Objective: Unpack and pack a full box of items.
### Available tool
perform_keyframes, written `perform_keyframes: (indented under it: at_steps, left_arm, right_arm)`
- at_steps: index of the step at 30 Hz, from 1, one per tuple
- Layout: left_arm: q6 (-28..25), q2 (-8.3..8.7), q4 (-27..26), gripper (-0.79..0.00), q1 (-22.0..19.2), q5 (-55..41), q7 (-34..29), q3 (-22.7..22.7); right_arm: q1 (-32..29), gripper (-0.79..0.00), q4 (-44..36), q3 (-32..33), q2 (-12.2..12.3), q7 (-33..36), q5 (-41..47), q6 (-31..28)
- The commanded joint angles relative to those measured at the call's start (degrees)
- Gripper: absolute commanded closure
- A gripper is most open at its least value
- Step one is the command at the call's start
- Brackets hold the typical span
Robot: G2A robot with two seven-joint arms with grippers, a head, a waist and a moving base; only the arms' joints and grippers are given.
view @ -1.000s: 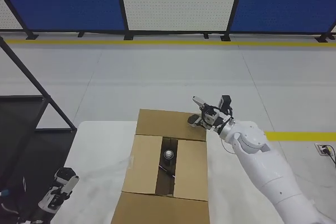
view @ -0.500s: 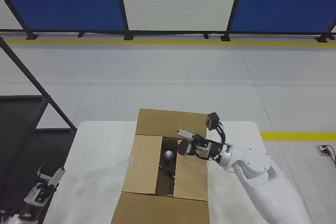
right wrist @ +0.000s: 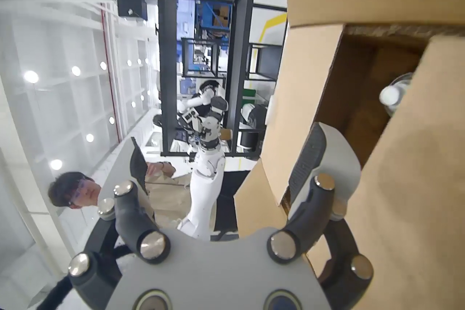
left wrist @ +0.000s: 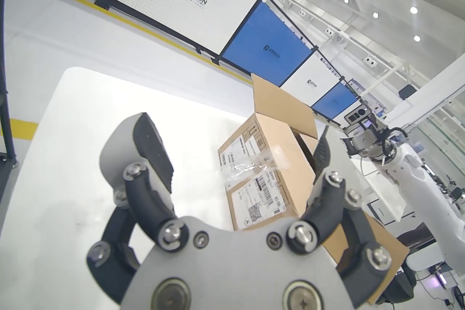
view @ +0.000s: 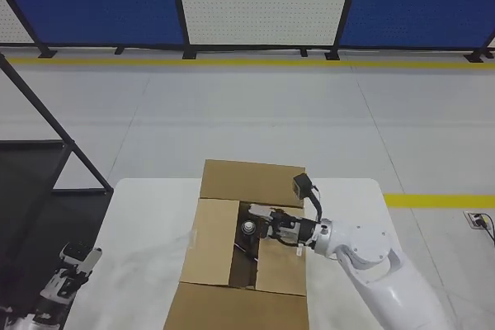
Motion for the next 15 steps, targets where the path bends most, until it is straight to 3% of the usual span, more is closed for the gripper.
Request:
perform_keyframes:
  at_steps: [1,10,15]
  left_arm:
    - [-0.18,-0.01,0.38,-0.785,-0.02,0.70,0.05,0.25]
    - [-2.36,-0.18,1.63,-0.785,0.60,0.29,2.54,-0.35]
    - [-2.45,-0.27,1.78,-0.785,1.11,-0.11,3.13,-0.67]
  right_arm:
    - [0.80,-0.785,-0.03,-2.19,-0.45,-0.01,-1.38,1.08]
    - [5.96,-0.785,4.84,-9.42,-2.77,-2.74,-7.15,6.37]
    - [7.41,-0.785,6.72,-10.73,-3.71,-1.75,-6.18,6.27]
